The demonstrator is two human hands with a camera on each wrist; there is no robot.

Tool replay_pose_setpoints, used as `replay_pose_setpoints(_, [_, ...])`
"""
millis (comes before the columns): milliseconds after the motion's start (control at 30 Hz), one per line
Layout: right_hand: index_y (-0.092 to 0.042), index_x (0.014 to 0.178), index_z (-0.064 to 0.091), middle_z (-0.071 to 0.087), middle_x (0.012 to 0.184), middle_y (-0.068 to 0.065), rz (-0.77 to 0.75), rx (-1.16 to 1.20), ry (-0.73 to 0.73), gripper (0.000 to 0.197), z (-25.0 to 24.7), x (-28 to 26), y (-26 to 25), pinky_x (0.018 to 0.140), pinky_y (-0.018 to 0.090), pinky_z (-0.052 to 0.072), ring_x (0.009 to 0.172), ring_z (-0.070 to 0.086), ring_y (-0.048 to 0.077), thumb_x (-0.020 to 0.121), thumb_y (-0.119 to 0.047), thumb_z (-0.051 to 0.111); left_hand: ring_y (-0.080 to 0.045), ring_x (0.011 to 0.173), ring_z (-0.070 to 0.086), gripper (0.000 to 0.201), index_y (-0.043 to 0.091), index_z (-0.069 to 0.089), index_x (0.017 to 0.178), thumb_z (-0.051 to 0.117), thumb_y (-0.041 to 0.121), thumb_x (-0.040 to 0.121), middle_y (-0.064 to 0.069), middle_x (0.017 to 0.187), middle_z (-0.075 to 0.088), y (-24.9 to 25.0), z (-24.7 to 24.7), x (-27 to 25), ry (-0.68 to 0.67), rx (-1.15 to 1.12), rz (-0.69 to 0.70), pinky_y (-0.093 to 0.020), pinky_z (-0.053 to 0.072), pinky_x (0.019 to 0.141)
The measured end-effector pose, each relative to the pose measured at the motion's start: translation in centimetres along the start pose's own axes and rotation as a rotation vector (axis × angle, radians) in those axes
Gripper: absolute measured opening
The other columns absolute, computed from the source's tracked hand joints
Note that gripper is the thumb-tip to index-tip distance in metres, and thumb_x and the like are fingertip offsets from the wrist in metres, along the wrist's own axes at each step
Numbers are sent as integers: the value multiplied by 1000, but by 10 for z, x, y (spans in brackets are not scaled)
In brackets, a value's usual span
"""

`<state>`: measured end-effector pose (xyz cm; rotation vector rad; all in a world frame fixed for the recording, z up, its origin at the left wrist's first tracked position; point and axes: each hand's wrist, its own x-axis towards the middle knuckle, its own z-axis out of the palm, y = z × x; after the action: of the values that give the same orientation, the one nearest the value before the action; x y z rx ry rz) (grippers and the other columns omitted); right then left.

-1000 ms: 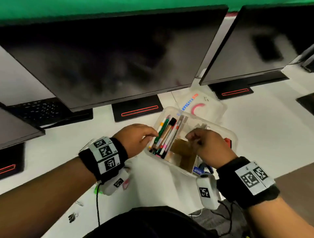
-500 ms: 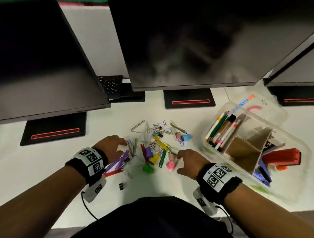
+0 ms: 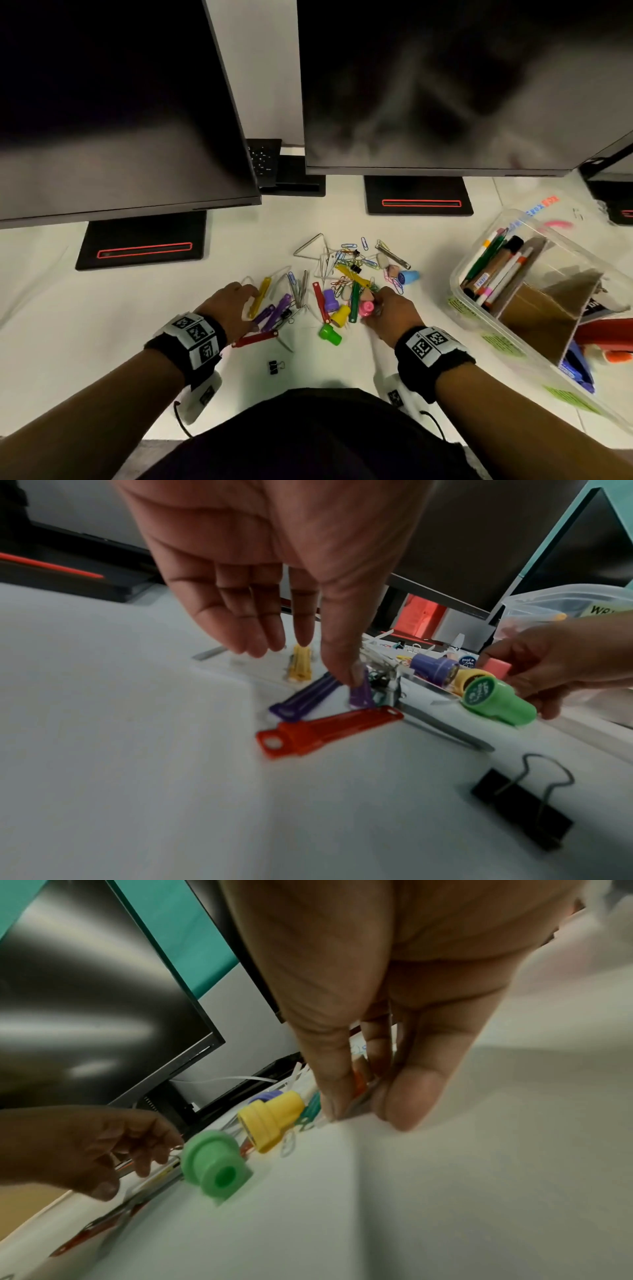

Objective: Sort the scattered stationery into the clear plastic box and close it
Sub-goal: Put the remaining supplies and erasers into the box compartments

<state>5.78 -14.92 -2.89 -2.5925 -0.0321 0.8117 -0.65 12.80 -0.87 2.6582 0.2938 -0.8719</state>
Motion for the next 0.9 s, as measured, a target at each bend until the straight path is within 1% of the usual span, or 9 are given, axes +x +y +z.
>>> replay_pose_setpoints(100, [-9,109,53,63,112,15,-14,13,26,34,-1,9,-6,74,21,36,103,59,30,82,-24,66,-20,119,49,64,25,39,133,70,36,78,-1,128,47,-8,2,-4,-20,-18,6,-30,41,102])
replay_pose_setpoints(200, [-12,120,48,50,127,14,-81,-53,44,50,2,14,-9,93,29,41,117,48,29,77,-27,69,-18,116,51,59,24,43,132,67,38,80,-1,126,48,-4,2,-7,-18,-23,90,-27,42,100])
replay_pose_setpoints(267, [-17,129,45,42,134,7,-152,-155,29,62,3,14,-12,99,31,38,114,44,24,76,-35,70,-19,114,52,52,22,47,129,65,36,82,-2,124,49,9,0,-5,0,2,192,-26,40,97])
replay_pose_setpoints(367, [-25,126,51,40,131,4,-134,-115,19,50,2,12,-14,89,29,43,95,39,14,79,-29,68,-17,113,52,42,22,51,126,61,31,86,-1,122,51,36,0,4,-12,54,366,-20,36,92])
replay_pose_setpoints(467, [-19,114,59,46,123,7,-161,-112,52,28,1,12,-13,84,26,45,91,46,19,86,-19,60,-14,111,52,33,25,55,122,57,30,89,3,122,53,67,2,10,-26,85,512,-14,30,84])
replay_pose_setpoints(567, [-9,104,63,52,108,15,-220,-70,75,19,0,8,-6,83,30,46,92,56,31,85,-10,57,-17,122,46,36,21,54,126,54,30,91,-1,130,50,93,9,12,-50,196,655,-24,35,98])
replay_pose_setpoints(633, [-6,97,63,53,103,16,-224,-55,96,14,-3,5,2,77,31,44,84,56,32,85,-8,55,-21,126,42,43,22,49,132,56,29,90,-3,136,44,103,17,16,-64,280,722,-29,36,103])
replay_pose_setpoints(733, [-7,96,61,49,97,10,-217,-70,103,13,-5,0,12,70,28,40,78,51,28,86,-10,54,-23,132,32,55,24,42,137,61,28,86,-4,143,33,107,28,23,-66,404,745,-36,36,108])
replay_pose_setpoints(900, [-12,103,56,54,107,13,-163,-52,116,18,-6,-1,19,71,31,43,90,58,33,86,-14,52,-28,135,28,49,22,46,132,61,19,86,-7,147,29,108,44,34,-59,530,737,-43,38,108])
